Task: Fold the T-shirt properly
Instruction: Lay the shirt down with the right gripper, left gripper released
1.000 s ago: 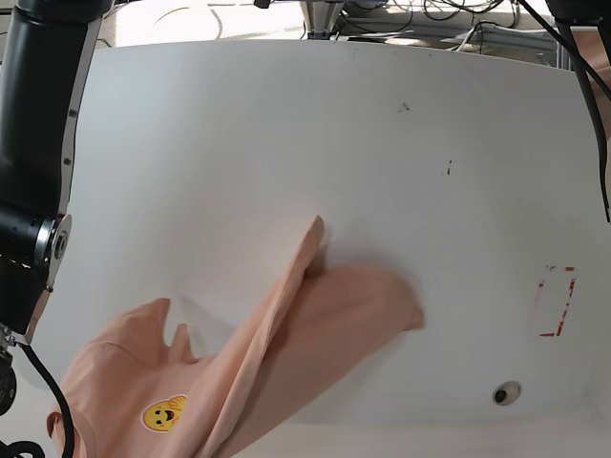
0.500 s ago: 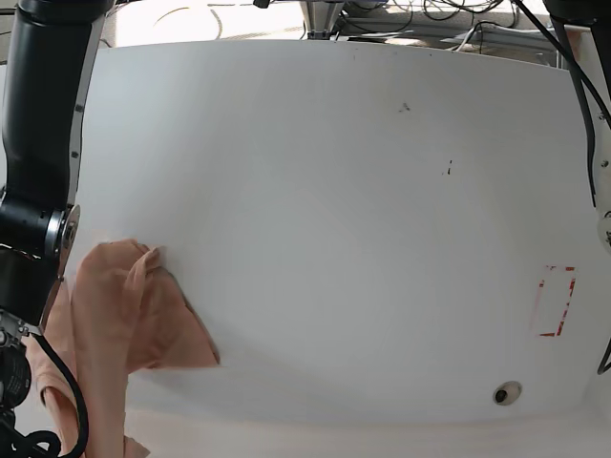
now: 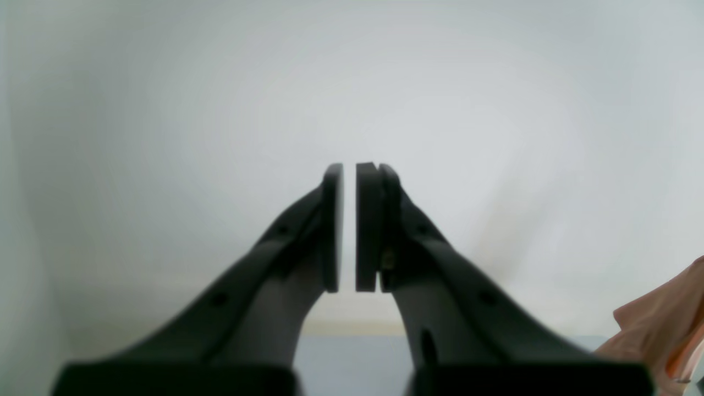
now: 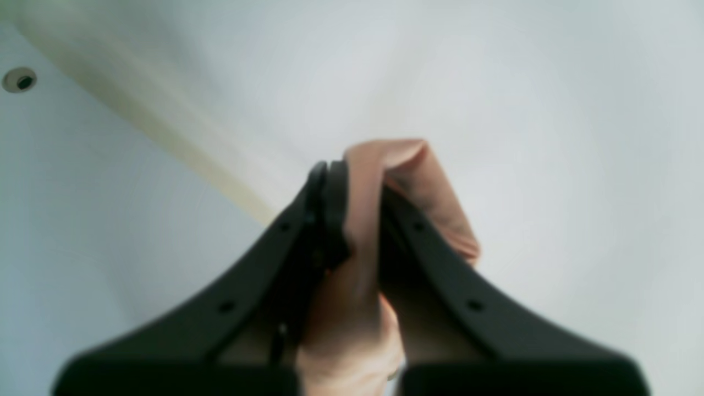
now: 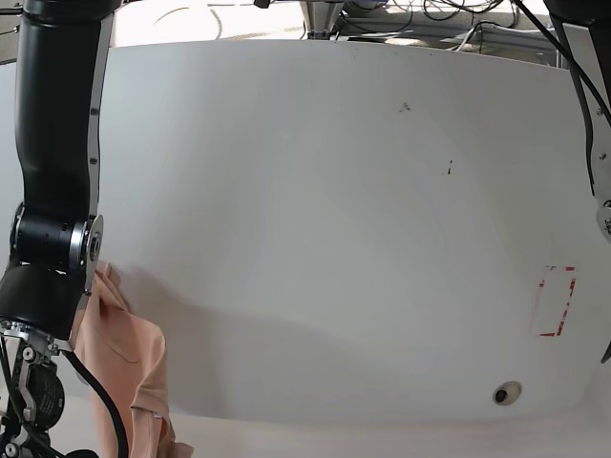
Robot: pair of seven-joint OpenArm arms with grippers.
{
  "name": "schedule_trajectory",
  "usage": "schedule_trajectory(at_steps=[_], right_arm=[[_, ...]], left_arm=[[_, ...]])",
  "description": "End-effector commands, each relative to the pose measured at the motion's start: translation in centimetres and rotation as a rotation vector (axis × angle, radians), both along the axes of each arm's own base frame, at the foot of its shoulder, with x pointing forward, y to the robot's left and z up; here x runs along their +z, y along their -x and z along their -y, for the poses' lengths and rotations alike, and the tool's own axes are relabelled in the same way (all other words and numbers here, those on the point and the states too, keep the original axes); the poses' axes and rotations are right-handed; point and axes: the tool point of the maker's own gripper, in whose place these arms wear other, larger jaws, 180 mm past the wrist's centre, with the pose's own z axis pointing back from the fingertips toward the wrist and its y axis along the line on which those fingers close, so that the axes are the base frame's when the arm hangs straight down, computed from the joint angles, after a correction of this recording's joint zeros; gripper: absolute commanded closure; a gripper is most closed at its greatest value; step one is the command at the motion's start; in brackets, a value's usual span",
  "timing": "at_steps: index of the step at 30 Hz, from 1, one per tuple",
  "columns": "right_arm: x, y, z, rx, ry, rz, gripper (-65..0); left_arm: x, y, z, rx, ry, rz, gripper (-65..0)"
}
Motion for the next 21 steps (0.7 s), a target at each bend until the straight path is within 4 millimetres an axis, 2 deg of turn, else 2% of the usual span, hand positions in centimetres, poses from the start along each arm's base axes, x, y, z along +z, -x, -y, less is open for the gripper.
schedule_trajectory(at_steps=[1,8,11,13,15,17,19,21], right_arm=[[6.3,2.5,-3.2,0.091,0.008,0.18,-0.2],[11.4,6.9,-8.7,0.185,0.075,0.35,-0.2],[13.4,8.5,-10.3,0.206,0.087,0.405,-0.2],[14.1,9.3,-11.0,0.215,0.092,0.426,-0.2],[14.3,9.6,-11.2,0.218,0.095,0.437,-0.2],[13.6,9.5,-11.3,0.221,0.095,0.43,-0.2],[12.4,9.1,-11.2,0.22,0.094,0.408,-0.2],[10.3,8.3,-10.2,0.199,0.1,0.371,-0.2]], left_arm=[[2.4,1.1,-0.2,0.004,-0.003,0.075,-1.7],[2.3,1.1,-0.3,0.005,-0.004,0.07,-1.7],[1.7,1.1,-0.6,0.015,-0.01,0.058,-1.7],[2.1,1.5,-0.5,0.022,-0.024,0.071,-1.7],[2.4,1.8,-0.3,0.028,-0.039,0.08,-1.7],[1.8,1.8,-0.1,0.03,-0.05,0.072,-1.7],[1.3,1.9,0.1,0.033,-0.065,0.066,-1.7],[1.0,2.0,0.4,0.036,-0.081,0.066,-1.7]])
